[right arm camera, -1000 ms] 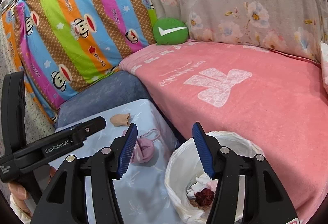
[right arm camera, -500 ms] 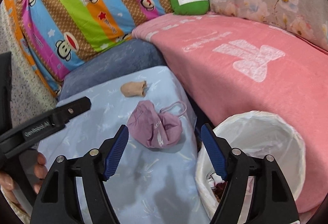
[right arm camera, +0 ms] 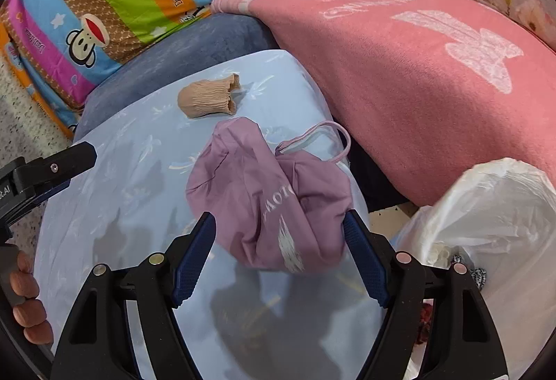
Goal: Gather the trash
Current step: 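Move both open grippers back over the lilac cap and beige glove, then grasp the beige glove with the left gripper while the right gripper grasps the lilac cap, then carry the beige glove and lilac cap over the white bin and open both grippers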
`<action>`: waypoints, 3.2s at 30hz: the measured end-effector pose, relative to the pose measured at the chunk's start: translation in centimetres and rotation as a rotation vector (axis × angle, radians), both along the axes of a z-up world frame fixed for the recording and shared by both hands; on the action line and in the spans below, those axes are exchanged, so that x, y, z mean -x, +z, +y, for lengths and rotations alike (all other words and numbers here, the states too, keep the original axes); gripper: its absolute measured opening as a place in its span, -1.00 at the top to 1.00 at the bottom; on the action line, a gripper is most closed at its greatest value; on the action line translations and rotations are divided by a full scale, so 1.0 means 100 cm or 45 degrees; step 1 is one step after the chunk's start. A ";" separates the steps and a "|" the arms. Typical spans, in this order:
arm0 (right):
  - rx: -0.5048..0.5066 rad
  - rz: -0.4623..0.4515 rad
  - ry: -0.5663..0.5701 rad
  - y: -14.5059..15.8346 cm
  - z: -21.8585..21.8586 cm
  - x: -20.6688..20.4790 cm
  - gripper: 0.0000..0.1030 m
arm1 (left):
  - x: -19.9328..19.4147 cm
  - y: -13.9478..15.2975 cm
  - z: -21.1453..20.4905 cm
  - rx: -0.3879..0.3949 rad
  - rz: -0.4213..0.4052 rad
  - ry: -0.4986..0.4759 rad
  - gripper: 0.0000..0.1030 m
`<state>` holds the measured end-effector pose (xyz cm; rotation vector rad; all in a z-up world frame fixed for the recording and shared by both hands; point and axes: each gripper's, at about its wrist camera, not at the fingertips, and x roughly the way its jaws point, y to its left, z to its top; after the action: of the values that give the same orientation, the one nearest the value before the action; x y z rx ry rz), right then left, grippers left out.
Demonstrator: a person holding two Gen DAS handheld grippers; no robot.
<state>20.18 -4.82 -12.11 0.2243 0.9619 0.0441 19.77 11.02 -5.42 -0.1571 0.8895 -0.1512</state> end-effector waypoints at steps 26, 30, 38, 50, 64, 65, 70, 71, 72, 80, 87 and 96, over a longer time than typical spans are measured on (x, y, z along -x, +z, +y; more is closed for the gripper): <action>-0.065 -0.020 -0.052 -0.030 0.013 -0.093 0.42 | -0.140 -0.063 -0.036 0.062 0.113 -0.105 -0.53; -0.082 -0.028 -0.056 -0.031 0.013 -0.095 0.42 | -0.141 -0.061 -0.038 0.052 0.102 -0.123 -0.01; -0.049 -0.018 -0.043 -0.031 0.020 -0.089 0.57 | -0.124 -0.059 -0.035 0.064 0.112 -0.139 0.50; -0.088 0.013 -0.001 -0.016 0.018 -0.034 0.74 | -0.056 -0.043 -0.020 0.070 0.134 -0.129 0.51; -0.105 -0.002 0.026 0.011 0.004 0.067 0.74 | 0.037 -0.030 -0.003 0.050 0.163 -0.101 0.50; -0.103 -0.014 0.024 0.015 0.003 0.073 0.74 | 0.043 -0.027 -0.005 0.043 0.157 -0.105 0.50; -0.093 -0.080 0.002 0.041 -0.009 0.099 0.74 | 0.064 -0.013 -0.013 0.034 0.117 -0.134 0.50; -0.092 -0.093 -0.006 0.046 -0.013 0.105 0.74 | 0.068 -0.009 -0.016 0.029 0.107 -0.145 0.50; -0.092 -0.104 -0.013 0.051 -0.015 0.109 0.74 | 0.072 -0.006 -0.018 0.027 0.098 -0.153 0.50; -0.085 -0.202 -0.089 0.087 -0.045 0.145 0.74 | 0.100 0.022 -0.041 0.004 0.002 -0.224 0.50; -0.081 -0.260 -0.156 0.106 -0.072 0.167 0.74 | 0.119 0.038 -0.066 -0.007 -0.059 -0.307 0.50; -0.086 -0.309 -0.243 0.120 -0.104 0.184 0.74 | 0.135 0.048 -0.097 -0.019 -0.097 -0.396 0.50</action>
<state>1.74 -15.20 -0.14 0.3642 0.6953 -0.0703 6.30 1.37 -0.65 0.0020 0.8348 -0.4375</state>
